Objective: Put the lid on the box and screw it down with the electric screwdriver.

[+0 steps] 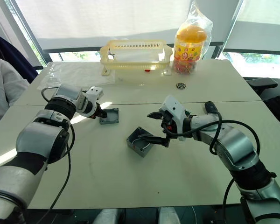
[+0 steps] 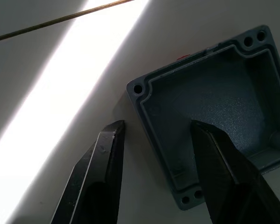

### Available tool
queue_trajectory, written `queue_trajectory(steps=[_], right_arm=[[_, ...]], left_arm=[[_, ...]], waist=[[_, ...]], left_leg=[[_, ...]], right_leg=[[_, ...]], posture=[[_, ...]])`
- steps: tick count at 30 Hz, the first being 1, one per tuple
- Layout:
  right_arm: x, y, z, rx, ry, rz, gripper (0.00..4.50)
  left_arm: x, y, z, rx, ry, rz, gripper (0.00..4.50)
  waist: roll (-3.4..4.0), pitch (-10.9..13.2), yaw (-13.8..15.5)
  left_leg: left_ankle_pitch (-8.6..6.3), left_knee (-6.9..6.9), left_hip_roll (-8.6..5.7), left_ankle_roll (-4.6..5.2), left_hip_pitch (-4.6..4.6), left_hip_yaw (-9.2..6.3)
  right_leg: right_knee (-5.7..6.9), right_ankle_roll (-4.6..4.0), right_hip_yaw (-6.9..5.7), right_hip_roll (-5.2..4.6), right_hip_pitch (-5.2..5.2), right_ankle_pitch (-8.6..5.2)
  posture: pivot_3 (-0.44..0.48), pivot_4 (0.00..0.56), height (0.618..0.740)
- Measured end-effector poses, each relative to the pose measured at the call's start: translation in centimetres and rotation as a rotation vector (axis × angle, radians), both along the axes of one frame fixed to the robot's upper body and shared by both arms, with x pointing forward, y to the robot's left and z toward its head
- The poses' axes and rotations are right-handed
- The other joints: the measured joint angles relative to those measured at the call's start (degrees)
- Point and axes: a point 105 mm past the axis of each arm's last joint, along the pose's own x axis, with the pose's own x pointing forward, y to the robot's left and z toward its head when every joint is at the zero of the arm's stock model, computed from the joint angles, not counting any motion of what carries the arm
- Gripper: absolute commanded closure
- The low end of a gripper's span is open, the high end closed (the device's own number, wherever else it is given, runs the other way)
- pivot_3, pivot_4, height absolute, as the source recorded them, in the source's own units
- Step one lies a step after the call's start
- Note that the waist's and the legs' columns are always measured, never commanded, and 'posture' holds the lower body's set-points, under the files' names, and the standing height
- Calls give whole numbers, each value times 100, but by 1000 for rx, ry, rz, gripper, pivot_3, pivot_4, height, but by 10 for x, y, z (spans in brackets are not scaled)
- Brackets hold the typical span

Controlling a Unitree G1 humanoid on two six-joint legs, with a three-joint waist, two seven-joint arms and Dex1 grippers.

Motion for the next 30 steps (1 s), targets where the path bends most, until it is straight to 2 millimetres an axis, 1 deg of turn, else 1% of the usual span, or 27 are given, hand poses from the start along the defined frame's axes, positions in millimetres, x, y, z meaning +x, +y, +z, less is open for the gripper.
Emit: queue_trajectory(steps=[1, 2, 6, 10, 14, 16, 17, 18, 19, 20, 22, 23, 24, 25, 26, 30], right_arm=[[0, -1, 1, 5, -6, -11, 0], [0, -2, 1, 9, -6, -23, 0], [-2, -4, -4, 20, 13, -55, 0], [-1, -8, -2, 38, 16, -90, 0], [6, -10, 1, 126, 60, -151, 0], [15, -8, 9, 255, 111, -199, 0], [19, -7, 15, 317, 135, -215, 0], [23, -5, 21, 381, 159, -228, 0], [26, -2, 28, 434, 179, -229, 0], [28, 2, 34, 483, 201, -224, 0], [31, 11, 44, 534, 236, -204, 0], [34, 17, 48, 561, 260, -195, 0], [38, 21, 51, 581, 277, -195, 0], [43, 24, 55, 604, 293, -200, 0], [48, 26, 58, 614, 301, -206, 0], [66, 29, 70, 658, 303, -228, 0]], left_arm=[[0, 1, -1, 13, 2, -2, 4444], [-1, 1, -2, 16, 8, -4, 4483], [0, -2, -2, 20, 7, -10, 4483], [0, 0, -1, 12, 3, 5, 4483], [2, 3, 0, -28, -23, 4, 4483], [9, 7, 5, -88, -108, -15, 4483], [14, 8, 13, -122, -177, -33, 4483], [19, 9, 28, -172, -273, -57, 4483], [22, 9, 46, -238, -393, -86, 4483], [23, 7, 75, -318, -545, -129, 4483], [14, 3, 127, -414, -766, -192, 4483], [5, 2, 146, -442, -850, -219, 4483], [-2, -1, 157, -461, -904, -244, 4483], [-9, -6, 163, -477, -947, -271, 4483], [-13, -11, 163, -489, -964, -287, 4483], [-21, -23, 142, -522, -945, -302, 4483]], waist=[[5, -3, 2], [7, -7, 5], [8, -8, 6], [9, -9, 7], [9, -9, 6], [3, -4, -8], [-1, 1, -14], [-9, 7, -18], [-11, 8, -35], [-12, 9, -41], [-10, 8, -26], [-6, 5, -32], [-2, 2, -31], [0, 1, -31], [1, 0, -13], [-1, 1, 1]], left_leg=[[0, 0, -1, 0, 1, 0], [0, 0, -1, 0, 2, 0], [0, 2, -3, 0, 4, -1], [0, 3, -3, 0, 5, -2], [0, 3, -3, 0, 5, -4], [3, 3, -1, -6, -8, -4], [5, 1, 1, -9, -12, -4], [6, -1, 3, -11, -19, -4], [14, -12, 8, -24, -25, -1], [22, -20, 15, -37, -35, 4], [26, -17, 13, -46, -67, 5], [26, -18, 9, -46, -67, 10], [26, -17, 7, -45, -66, 14], [26, -14, 5, -45, -65, 16], [26, -12, 3, -45, -63, 15], [27, -2, 1, -44, -63, 13]], right_leg=[[0, 1, 0, -1, 2, 0], [0, 1, 0, -1, 5, -1], [0, 1, 0, -4, 8, -1], [1, 1, -1, -4, 10, -1], [5, 1, -1, -4, 9, -1], [15, -2, 0, -4, -13, 2], [19, -3, 1, -5, -21, 2], [21, -4, 2, -4, -31, 3], [22, -6, 6, -5, -46, 4], [23, -9, 11, -5, -64, 6], [25, -10, 12, -4, -95, 6], [26, -9, 16, -6, -98, 6], [27, -9, 18, -8, -97, 6], [29, -9, 19, -10, -97, 7], [33, -8, 19, -10, -94, 7], [47, -9, 18, -8, -93, 7]], posture=[[0, 150, 740], [0, 150, 740], [0, 150, 740], [0, 150, 740], [0, 150, 740], [0, 150, 740], [0, 150, 740], [0, 150, 740], [0, 150, 740], [0, 150, 740], [0, 150, 740], [0, 150, 740], [0, 150, 740], [0, 150, 740], [0, 150, 740], [0, 150, 740]])
